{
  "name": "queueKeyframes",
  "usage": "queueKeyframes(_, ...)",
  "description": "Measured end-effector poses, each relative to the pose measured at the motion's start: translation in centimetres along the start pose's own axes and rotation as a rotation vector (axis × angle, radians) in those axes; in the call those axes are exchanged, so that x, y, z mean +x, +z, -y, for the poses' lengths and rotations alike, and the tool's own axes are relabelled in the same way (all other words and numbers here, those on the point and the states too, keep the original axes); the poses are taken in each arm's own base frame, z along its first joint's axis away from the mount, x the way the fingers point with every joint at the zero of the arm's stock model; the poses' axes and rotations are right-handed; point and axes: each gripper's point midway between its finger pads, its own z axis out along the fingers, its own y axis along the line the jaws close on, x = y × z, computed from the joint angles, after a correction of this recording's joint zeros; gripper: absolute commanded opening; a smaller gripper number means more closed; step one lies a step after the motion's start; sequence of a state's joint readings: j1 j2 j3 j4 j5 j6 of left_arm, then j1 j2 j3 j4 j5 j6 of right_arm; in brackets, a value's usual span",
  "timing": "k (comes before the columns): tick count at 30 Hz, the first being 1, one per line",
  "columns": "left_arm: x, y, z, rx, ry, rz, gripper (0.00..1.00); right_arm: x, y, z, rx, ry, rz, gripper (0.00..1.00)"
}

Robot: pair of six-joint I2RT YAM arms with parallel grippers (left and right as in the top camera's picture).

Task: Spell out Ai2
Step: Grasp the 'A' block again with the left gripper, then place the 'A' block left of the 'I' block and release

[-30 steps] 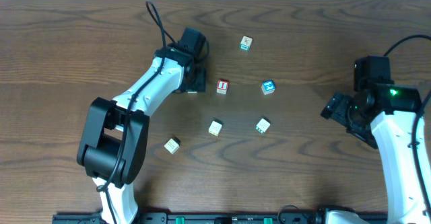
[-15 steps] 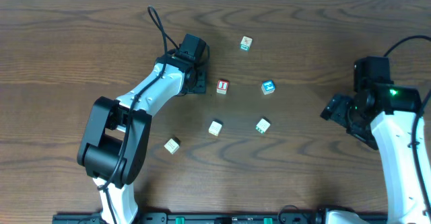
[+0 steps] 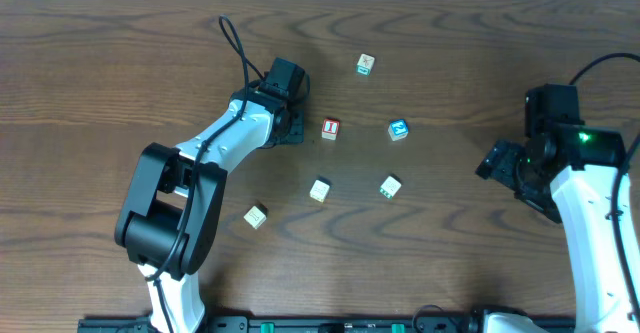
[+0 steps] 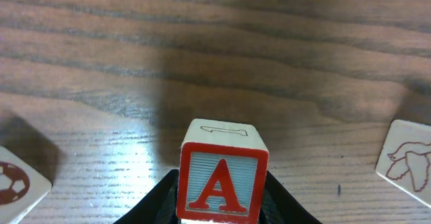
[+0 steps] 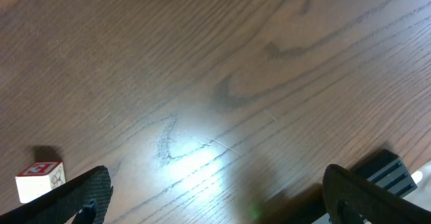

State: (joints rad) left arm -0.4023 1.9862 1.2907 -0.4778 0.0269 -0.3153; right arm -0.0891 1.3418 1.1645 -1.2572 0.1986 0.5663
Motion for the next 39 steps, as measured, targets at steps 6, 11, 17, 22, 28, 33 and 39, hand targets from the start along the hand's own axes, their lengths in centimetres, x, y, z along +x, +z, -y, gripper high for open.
queueKeyframes(6,-0.4,0.0,0.2,0.007,0.003,0.017,0.28,0.0,0.0,0.0,0.000,0.000,0.000,0.99)
queueKeyframes(11,0.2,0.0,1.6,0.030,0.031,0.009,0.29,0.0,0.0,0.0,-0.001,0.000,0.001,0.99)
queueKeyframes(17,1.3,-0.3,5.3,0.070,0.112,0.022,0.29,0.0,0.0,0.0,-0.001,0.000,0.002,0.99)
queueKeyframes(22,1.3,-0.3,6.1,0.062,0.134,0.039,0.29,0.0,0.0,0.0,-0.001,0.000,0.001,0.99)
queueKeyframes(28,0.7,-0.3,5.7,0.038,0.130,0.067,0.29,0.0,0.0,0.0,-0.001,0.000,0.002,0.99)
queueKeyframes(33,0.2,-0.4,5.7,0.034,0.127,0.089,0.30,0.0,0.0,0.0,-0.001,0.000,0.002,0.99)
queueKeyframes(39,0.0,-0.4,5.6,0.029,0.130,0.096,0.41,0.0,0.0,0.0,-0.001,0.000,0.002,0.99)
